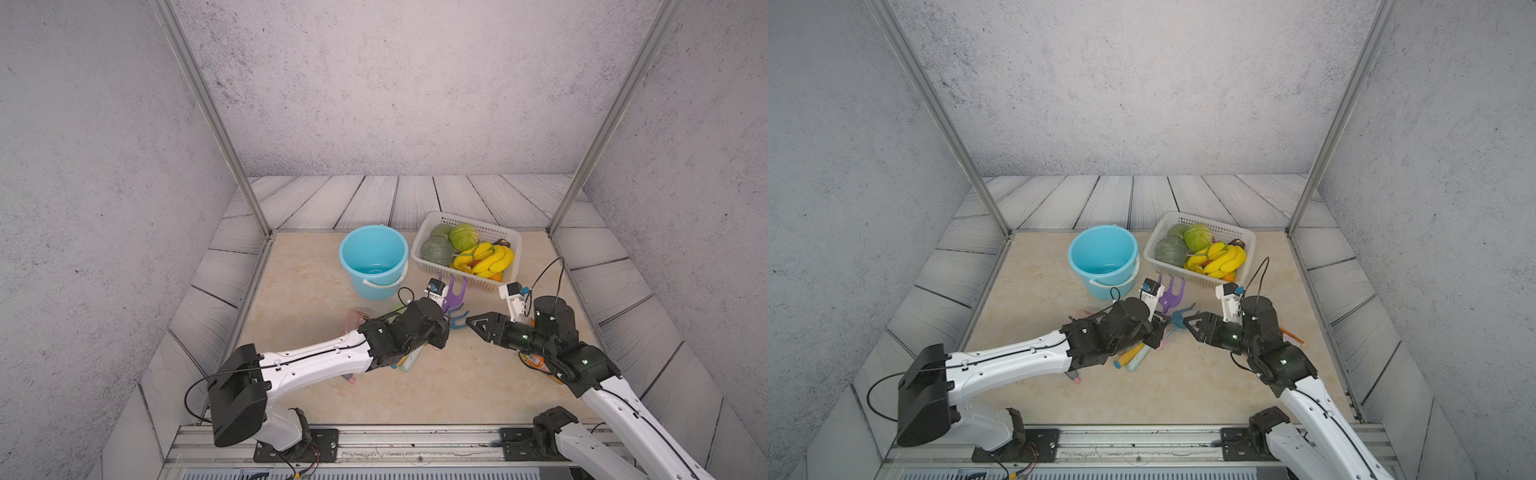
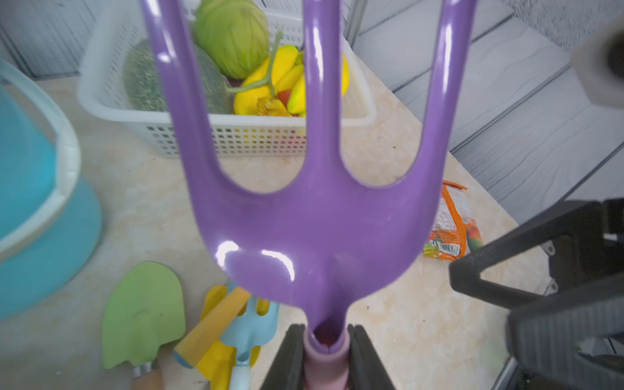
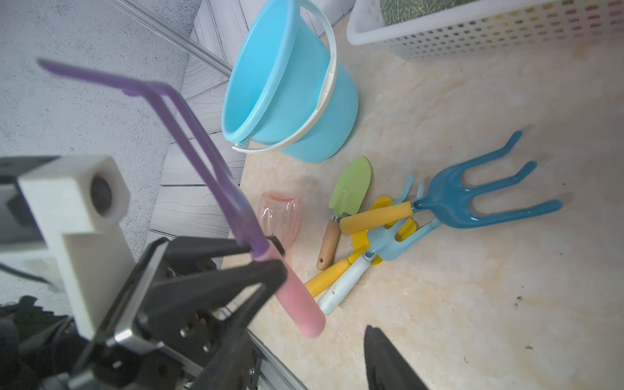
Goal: Organize the gardening tools
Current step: Pick up the gardening tool from the center of the board.
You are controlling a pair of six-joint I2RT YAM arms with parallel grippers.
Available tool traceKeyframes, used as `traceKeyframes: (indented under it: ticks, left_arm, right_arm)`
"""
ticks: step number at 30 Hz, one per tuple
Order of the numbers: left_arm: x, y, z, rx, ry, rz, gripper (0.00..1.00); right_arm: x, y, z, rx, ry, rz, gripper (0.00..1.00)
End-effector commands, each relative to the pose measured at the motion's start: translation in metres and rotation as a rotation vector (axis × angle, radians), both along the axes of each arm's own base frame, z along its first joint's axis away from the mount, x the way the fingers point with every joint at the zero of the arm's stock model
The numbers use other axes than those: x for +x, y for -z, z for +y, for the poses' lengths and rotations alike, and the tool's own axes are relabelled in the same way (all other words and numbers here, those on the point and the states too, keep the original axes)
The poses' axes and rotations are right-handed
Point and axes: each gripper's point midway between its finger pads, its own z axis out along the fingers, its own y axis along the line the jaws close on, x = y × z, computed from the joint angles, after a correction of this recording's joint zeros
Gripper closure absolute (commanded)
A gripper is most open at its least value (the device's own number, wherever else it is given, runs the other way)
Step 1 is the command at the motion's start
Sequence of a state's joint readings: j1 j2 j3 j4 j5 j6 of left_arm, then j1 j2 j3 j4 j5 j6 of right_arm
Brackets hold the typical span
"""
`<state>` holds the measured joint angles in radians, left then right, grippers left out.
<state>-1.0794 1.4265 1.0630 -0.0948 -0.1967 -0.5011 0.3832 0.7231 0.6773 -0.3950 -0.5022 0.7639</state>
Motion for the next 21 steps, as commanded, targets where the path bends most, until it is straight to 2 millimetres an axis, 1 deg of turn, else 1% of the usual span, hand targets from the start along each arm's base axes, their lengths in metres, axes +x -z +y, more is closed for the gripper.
traceKeyframes:
  ticks: [1, 4, 6, 8, 9, 11, 13, 16, 19, 21]
  left_arm:
    - [0.021, -0.029, 0.029, -0.018, -0.072, -0.053, 1.00]
    - [0.049, -0.057, 0.059, -0.013, -0.152, -0.099, 1.00]
    - [0.072, -0.078, 0.082, -0.005, -0.217, -0.147, 1.00]
    - [0.093, -0.095, 0.101, -0.012, -0.274, -0.175, 1.00]
    - [0.104, -0.103, 0.109, -0.016, -0.300, -0.191, 1.00]
    - [0.125, -0.113, 0.121, -0.011, -0.343, -0.214, 1.00]
    - [0.147, -0.115, 0.131, 0.008, -0.387, -0.224, 1.00]
    - [0.180, -0.110, 0.138, 0.006, -0.422, -0.216, 1.00]
    - [0.209, -0.100, 0.142, 0.010, -0.453, -0.234, 1.00]
    - [0.227, -0.090, 0.143, 0.013, -0.469, -0.236, 1.00]
  right_arm:
    - [0.001, 0.005, -0.004, -0.028, 0.015, -0.022, 0.41]
    - [0.001, 0.016, -0.004, -0.040, 0.013, 0.002, 0.41]
    - [0.002, 0.023, -0.004, -0.044, 0.015, 0.012, 0.41]
    - [0.002, 0.028, -0.004, -0.047, 0.016, 0.017, 0.41]
    - [0.002, 0.031, -0.004, -0.048, 0.016, 0.019, 0.41]
    - [0.003, 0.037, -0.003, -0.053, 0.016, 0.029, 0.41]
    - [0.004, 0.043, -0.002, -0.057, 0.010, 0.042, 0.41]
    - [0.003, 0.052, 0.000, -0.070, -0.009, 0.069, 0.41]
    - [0.003, 0.060, 0.002, -0.080, -0.021, 0.093, 0.41]
    - [0.004, 0.066, 0.003, -0.080, -0.024, 0.102, 0.41]
